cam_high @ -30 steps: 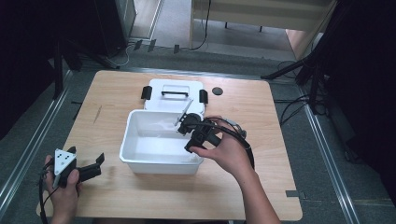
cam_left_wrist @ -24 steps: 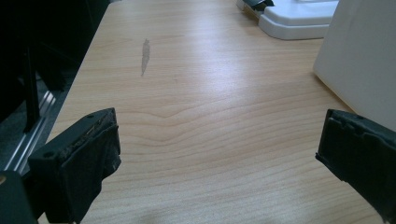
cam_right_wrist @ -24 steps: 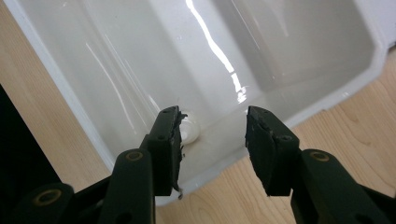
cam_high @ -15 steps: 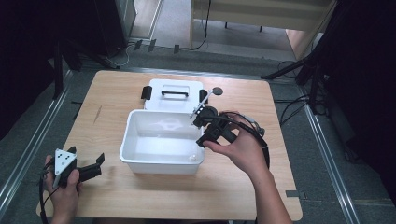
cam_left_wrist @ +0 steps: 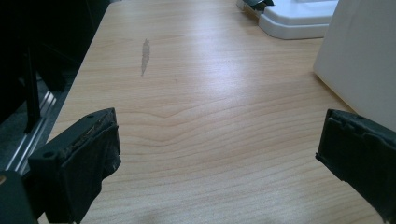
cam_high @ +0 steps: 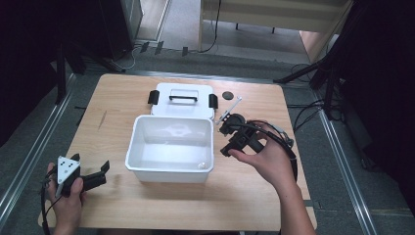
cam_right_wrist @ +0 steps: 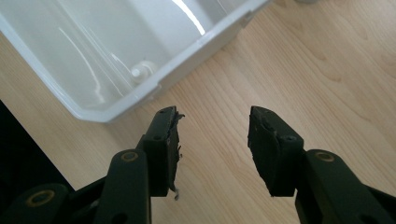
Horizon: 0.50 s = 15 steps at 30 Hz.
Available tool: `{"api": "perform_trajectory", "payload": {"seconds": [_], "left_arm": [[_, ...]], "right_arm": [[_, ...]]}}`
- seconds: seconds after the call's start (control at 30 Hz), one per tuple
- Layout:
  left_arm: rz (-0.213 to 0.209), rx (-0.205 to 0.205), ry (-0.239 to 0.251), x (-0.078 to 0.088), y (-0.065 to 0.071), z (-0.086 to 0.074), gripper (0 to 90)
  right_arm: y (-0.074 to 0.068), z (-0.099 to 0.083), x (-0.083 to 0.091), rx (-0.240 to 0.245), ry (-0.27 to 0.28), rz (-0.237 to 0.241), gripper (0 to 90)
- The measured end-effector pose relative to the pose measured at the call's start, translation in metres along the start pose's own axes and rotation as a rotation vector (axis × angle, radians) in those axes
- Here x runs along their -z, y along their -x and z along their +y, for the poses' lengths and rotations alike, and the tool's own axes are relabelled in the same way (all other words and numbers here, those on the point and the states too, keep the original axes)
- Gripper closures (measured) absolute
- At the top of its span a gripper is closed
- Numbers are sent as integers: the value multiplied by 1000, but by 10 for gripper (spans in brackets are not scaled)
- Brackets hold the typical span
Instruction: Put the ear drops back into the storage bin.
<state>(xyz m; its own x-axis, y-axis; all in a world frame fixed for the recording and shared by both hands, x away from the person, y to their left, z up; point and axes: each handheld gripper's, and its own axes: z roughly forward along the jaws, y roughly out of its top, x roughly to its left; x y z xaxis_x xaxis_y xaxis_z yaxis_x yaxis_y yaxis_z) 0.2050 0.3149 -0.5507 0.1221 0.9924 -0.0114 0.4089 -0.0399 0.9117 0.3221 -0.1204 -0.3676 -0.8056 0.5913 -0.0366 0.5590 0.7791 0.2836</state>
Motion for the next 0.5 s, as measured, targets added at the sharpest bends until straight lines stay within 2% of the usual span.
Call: {"api": "perform_trajectory", "payload": {"seconds": [0.2,0.3,0.5], "left_arm": [[0,-3,-1,0,0,0,0],[1,1,2,0,0,0,0],[2,-5,0,0,0,0,0]], "right_arm": [[5,-13,-8,-18,0,-30,550],[8,-22,-13,-25,27,-37,547],[17,-44,-23,-75,69,-54,526]]}}
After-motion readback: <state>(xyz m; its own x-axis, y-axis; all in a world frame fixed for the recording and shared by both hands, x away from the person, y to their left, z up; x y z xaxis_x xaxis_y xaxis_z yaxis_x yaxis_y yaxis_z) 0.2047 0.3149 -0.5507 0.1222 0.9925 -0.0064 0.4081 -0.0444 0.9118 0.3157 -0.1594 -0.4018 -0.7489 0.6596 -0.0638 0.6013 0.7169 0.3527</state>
